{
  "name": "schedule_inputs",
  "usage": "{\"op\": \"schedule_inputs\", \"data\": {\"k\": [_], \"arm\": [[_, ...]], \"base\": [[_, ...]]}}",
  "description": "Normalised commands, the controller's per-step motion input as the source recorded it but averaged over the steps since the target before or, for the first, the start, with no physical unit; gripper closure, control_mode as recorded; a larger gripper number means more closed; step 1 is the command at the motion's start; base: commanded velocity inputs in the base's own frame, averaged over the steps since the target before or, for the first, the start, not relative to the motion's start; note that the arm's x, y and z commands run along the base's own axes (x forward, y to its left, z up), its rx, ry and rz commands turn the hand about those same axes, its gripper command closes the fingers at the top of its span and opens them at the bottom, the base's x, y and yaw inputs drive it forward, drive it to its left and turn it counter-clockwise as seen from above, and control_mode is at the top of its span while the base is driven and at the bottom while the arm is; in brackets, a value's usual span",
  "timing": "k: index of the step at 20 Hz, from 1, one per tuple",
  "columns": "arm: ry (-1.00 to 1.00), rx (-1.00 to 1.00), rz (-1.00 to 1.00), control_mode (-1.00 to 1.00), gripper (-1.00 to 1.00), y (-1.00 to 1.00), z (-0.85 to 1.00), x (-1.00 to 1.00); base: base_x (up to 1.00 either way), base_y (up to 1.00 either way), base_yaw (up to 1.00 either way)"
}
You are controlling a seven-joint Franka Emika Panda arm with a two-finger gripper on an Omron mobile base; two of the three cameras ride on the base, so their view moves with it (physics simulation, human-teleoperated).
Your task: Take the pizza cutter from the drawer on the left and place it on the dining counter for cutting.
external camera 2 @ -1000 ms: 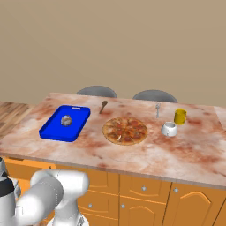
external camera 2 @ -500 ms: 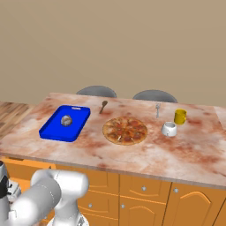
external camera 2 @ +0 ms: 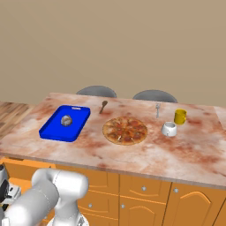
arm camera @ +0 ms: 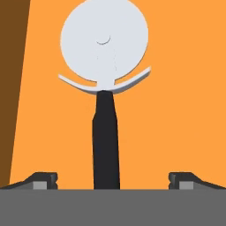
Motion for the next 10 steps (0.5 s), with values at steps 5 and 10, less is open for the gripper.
{"op": "schedule_inputs", "data": {"k": [5, 10], "arm": [[0.00, 0.00, 0.02, -1.00, -1.00, 0.00, -0.20, 0.00], [0.00, 0.00, 0.01, -1.00, -1.00, 0.03, -0.21, 0.00]], "base": [[0.00, 0.00, 0.00], [0.00, 0.00, 0.00]]}}
